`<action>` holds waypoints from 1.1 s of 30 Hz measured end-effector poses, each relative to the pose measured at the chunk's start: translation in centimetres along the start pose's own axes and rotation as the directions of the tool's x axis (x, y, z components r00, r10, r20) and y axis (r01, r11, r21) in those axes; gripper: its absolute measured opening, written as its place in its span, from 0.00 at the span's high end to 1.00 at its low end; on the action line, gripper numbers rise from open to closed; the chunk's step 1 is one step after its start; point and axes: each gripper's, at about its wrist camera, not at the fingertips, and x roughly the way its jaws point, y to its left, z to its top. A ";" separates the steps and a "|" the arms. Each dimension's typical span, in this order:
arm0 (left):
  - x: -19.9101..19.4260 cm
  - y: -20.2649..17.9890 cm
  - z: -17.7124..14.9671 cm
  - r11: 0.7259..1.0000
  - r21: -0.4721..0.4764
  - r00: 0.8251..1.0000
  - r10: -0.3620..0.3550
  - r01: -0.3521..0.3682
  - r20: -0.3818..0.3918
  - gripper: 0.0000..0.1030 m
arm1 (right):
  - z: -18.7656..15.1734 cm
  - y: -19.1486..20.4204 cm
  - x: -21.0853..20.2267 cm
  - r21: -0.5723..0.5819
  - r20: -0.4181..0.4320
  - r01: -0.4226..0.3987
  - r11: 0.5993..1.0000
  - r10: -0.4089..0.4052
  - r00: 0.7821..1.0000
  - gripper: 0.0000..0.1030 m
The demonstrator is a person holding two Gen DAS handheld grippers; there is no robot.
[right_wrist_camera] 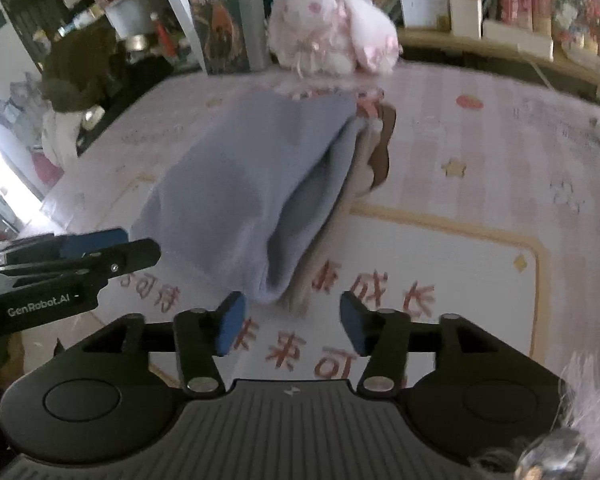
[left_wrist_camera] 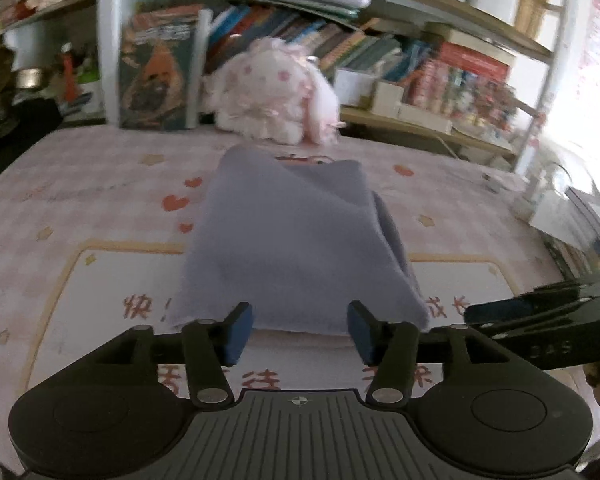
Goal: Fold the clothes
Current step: 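Release the folded sweater and open both grippers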
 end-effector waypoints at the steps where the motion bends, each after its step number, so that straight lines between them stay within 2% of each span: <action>1: 0.0 0.0 0.0 1.000 0.021 1.000 -0.006 0.006 0.002 0.47 | -0.1 0.1 0.2 0.004 -0.012 0.008 1.000 -0.008 1.000 0.47; 3: -0.1 0.3 0.0 0.998 0.057 1.000 -0.021 0.021 0.002 0.46 | -0.3 0.6 0.3 0.022 -0.015 0.025 0.999 -0.024 1.000 0.42; 5: -0.3 0.9 0.1 0.996 0.072 0.999 -0.043 0.043 0.003 0.37 | -0.5 1.3 0.2 0.043 -0.011 0.048 0.998 -0.047 0.999 0.41; 7: -0.4 1.4 0.0 0.994 0.090 0.998 -0.059 0.058 0.005 0.24 | -0.7 2.1 0.2 0.057 -0.013 0.082 0.995 -0.081 0.997 0.32; 10: -0.3 1.9 0.1 0.989 0.132 0.998 -0.064 0.066 -0.015 0.17 | -0.9 3.2 0.3 0.075 -0.018 0.135 0.988 -0.134 0.991 0.25; 12: -0.1 2.4 0.0 0.985 0.161 0.998 -0.051 0.055 -0.031 0.14 | -1.1 4.0 0.4 0.087 -0.021 0.170 0.982 -0.169 0.985 0.25; 15: 0.1 3.1 -0.2 0.978 0.203 0.998 -0.029 0.040 -0.054 0.11 | -1.4 5.2 0.5 0.107 -0.027 0.222 0.969 -0.221 0.975 0.22; 22: -0.3 5.1 -0.6 0.965 0.242 0.994 -0.085 0.100 -0.071 0.08 | -2.1 7.5 0.7 0.168 -0.033 0.295 0.941 -0.294 0.955 0.18; 28: -0.1 7.3 -1.1 0.963 0.226 0.986 -0.127 0.148 -0.107 0.08 | -2.7 9.4 1.1 0.199 -0.046 0.329 0.923 -0.327 0.944 0.18; 33: 0.0 8.7 -1.4 0.965 0.211 0.983 -0.129 0.155 -0.129 0.08 | -2.9 10.4 1.6 0.227 -0.063 0.345 0.911 -0.340 0.938 0.18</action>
